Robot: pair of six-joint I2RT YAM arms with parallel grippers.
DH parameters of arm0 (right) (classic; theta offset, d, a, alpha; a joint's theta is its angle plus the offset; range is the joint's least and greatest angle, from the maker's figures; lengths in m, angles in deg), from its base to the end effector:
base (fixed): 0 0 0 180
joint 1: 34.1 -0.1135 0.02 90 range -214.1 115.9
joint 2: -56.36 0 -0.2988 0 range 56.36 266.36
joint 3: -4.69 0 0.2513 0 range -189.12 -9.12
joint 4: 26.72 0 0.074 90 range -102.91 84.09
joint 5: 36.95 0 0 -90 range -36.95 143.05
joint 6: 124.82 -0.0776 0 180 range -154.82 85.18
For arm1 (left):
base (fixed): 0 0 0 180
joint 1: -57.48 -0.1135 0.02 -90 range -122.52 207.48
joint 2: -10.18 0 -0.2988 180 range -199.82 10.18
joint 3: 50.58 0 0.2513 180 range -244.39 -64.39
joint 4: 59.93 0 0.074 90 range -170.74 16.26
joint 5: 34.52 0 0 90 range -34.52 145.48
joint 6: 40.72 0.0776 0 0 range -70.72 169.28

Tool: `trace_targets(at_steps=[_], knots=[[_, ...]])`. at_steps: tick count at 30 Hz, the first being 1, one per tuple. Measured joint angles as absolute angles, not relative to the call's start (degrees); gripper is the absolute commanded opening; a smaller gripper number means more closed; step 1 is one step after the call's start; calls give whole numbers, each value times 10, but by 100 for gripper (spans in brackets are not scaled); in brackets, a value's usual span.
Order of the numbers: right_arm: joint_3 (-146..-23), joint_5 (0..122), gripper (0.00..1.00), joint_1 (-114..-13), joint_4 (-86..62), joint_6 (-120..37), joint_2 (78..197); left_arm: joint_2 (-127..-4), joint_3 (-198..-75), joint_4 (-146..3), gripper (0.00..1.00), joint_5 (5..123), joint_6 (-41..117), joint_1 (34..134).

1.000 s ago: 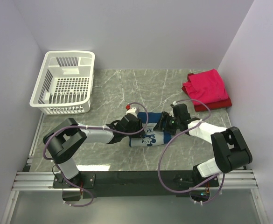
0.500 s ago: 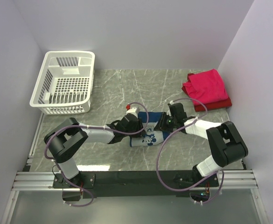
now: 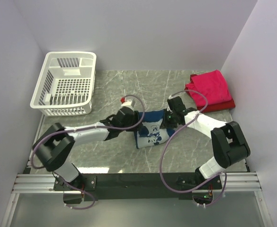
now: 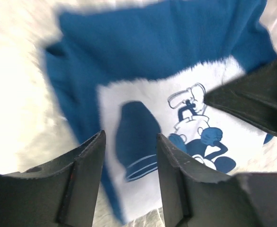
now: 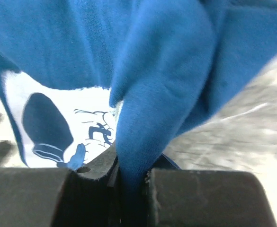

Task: Fold and stack the t-shirts
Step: Neatly place the folded tshirt to the corner

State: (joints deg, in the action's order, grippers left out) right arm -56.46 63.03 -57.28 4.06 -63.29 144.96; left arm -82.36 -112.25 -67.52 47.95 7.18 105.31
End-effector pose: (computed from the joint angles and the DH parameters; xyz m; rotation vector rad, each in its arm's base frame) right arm 0.2842 0.1363 0.1685 0.0568 2.6658 0.5399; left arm 0.2540 -0.2653 0.1892 0.0425 2.3298 -0.6861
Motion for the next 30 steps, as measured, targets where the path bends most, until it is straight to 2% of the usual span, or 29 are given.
trace_targets(at_steps=[10,30], knots=[[-738,548,0,-526,161,-521,1479,-679,-1085,-688,57,475,84,982],[-1094,475,0,-363,306,-325,1608,-694,-1011,-681,56,490,80,963]])
